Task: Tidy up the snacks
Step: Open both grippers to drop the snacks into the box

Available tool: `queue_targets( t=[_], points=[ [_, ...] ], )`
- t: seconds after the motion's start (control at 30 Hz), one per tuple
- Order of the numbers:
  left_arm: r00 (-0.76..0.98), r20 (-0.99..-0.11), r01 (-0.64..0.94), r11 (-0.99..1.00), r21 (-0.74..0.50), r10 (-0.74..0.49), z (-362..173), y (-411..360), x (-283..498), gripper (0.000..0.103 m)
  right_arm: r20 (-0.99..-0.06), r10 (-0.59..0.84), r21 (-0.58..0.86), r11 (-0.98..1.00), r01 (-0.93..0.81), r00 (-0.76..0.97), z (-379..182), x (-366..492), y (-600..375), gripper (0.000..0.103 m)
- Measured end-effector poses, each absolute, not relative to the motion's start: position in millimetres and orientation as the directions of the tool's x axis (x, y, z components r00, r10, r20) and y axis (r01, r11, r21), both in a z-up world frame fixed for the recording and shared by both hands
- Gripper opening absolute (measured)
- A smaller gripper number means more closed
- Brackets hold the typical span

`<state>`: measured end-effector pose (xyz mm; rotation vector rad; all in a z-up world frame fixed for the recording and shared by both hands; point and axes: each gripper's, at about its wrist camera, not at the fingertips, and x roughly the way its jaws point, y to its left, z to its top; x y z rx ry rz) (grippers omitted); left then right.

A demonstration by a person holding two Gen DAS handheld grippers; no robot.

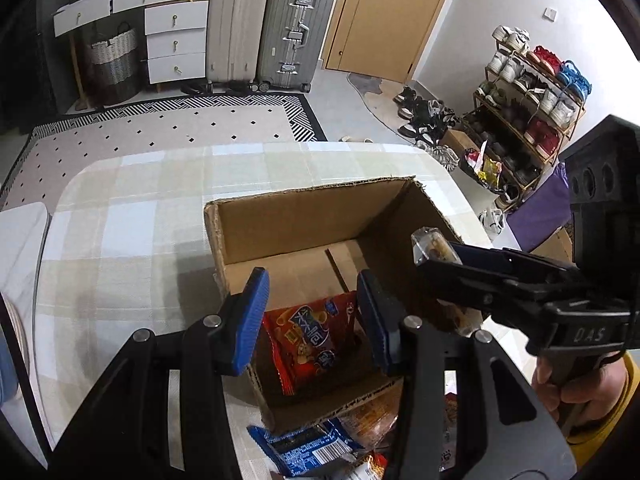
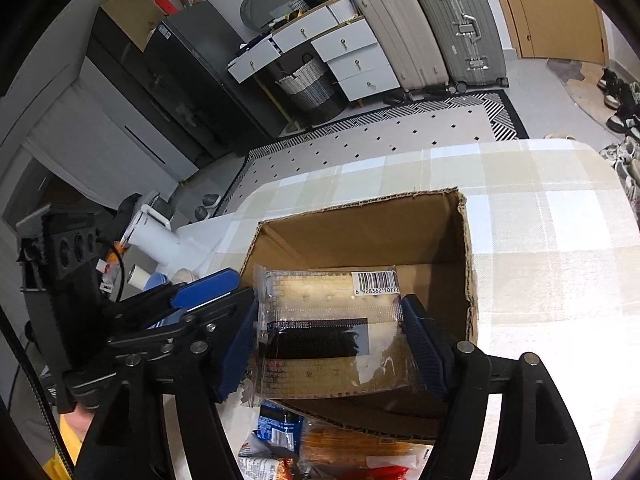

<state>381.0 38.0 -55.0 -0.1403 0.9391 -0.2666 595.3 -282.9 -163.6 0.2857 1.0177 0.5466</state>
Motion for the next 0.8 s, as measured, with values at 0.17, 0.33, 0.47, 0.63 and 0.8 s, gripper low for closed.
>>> queue_targets(
  t=[0.17,0.33,0.47,0.63,0.8],
  points=[
    [0.57,-0.775,0.156,0.962,-0.224,-0.273,-47,43,369,0.043,-0.736,0.537,0.444,0.843,-0.304,0.412,-161,594,-279,0.081],
    [0.58,-0.767,0.151,0.961,-0.231,-0.275,-35,48,354,0.043,-0.73,0.523,0.437,0.852,-0.288,0.439,-155,593,-282,0.085],
    [0.585,-0.764,0.157,0.962,-0.224,-0.273,-27,50,343,0.043,-0.726,0.521,0.427,0.853,-0.298,0.449,-148,588,-281,0.085],
    [0.609,-0.751,0.156,0.967,-0.201,-0.255,-13,49,324,0.043,-0.71,0.517,0.401,0.855,-0.33,0.477,-129,570,-283,0.085],
    [0.643,-0.724,0.165,0.968,-0.187,-0.25,9,44,293,0.049,-0.676,0.534,0.398,0.845,-0.358,0.509,-99,537,-284,0.085]
  ],
)
